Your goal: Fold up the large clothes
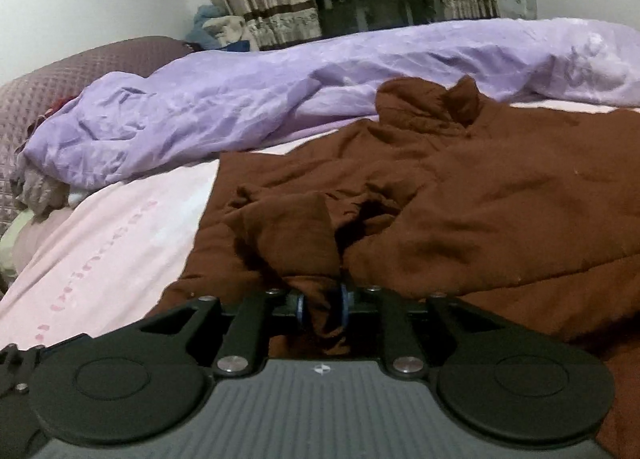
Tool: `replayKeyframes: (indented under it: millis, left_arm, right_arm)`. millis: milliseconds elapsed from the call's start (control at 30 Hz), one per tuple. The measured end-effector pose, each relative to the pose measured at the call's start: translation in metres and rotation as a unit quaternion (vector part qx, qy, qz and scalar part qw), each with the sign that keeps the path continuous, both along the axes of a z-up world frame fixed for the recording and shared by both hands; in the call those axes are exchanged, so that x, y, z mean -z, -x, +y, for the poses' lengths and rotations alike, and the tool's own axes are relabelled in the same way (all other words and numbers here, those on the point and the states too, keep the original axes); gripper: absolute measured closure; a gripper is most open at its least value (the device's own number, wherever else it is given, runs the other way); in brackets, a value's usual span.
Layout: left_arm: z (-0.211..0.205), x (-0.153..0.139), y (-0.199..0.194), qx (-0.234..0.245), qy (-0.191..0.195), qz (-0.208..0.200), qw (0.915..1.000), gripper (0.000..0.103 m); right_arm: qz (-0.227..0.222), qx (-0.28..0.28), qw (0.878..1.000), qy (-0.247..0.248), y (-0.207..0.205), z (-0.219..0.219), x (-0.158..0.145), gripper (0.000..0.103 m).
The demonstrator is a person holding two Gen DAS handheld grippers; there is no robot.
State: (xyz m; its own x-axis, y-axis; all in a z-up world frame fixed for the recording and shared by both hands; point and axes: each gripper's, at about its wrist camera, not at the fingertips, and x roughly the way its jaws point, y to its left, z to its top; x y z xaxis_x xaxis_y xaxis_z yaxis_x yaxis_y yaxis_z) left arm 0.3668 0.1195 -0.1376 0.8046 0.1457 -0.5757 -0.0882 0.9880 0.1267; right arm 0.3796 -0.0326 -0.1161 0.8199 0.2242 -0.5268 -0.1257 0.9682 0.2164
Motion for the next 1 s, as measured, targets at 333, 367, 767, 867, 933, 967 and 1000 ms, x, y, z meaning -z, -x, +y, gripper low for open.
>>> replayKeyframes:
  millis: [333, 367, 767, 867, 933, 967, 1000]
  left_arm:
    - [-0.012, 0.0, 0.005, -0.003, -0.04, -0.014, 0.9991, 0.0]
    - [-0.015, 0.0, 0.005, -0.002, -0.049, -0.016, 0.9986, 0.0]
    - [-0.013, 0.001, 0.004, -0.002, -0.045, -0.015, 0.9989, 0.0]
    - [-0.013, 0.0, 0.003, -0.002, -0.043, -0.014, 0.999, 0.0]
    - [-0.013, 0.0, 0.003, -0.002, -0.044, -0.014, 0.9989, 0.0]
    - [-0.013, 0.0, 0.003, -0.002, -0.044, -0.014, 0.9989, 0.0]
    - [-0.013, 0.0, 0.003, -0.002, -0.043, -0.014, 0.999, 0.0]
  right_arm:
    - [-0.073, -0.056, 0.994, -0.066, 0.034, -0.015, -0.027, 0.062]
    - [-0.086, -0.05, 0.992, -0.082, 0.038, -0.021, -0.029, 0.065]
    - [-0.11, -0.08, 0.985, -0.11, 0.041, -0.024, -0.032, 0.048]
    - [-0.112, -0.072, 0.984, -0.116, 0.04, -0.027, -0.033, 0.073]
    - [-0.111, -0.057, 0.986, -0.112, 0.038, -0.029, -0.034, 0.083]
    - [-0.099, -0.044, 0.989, -0.1, 0.034, -0.028, -0.033, 0.084]
    - [-0.075, -0.034, 0.993, -0.084, 0.026, -0.025, -0.029, 0.084]
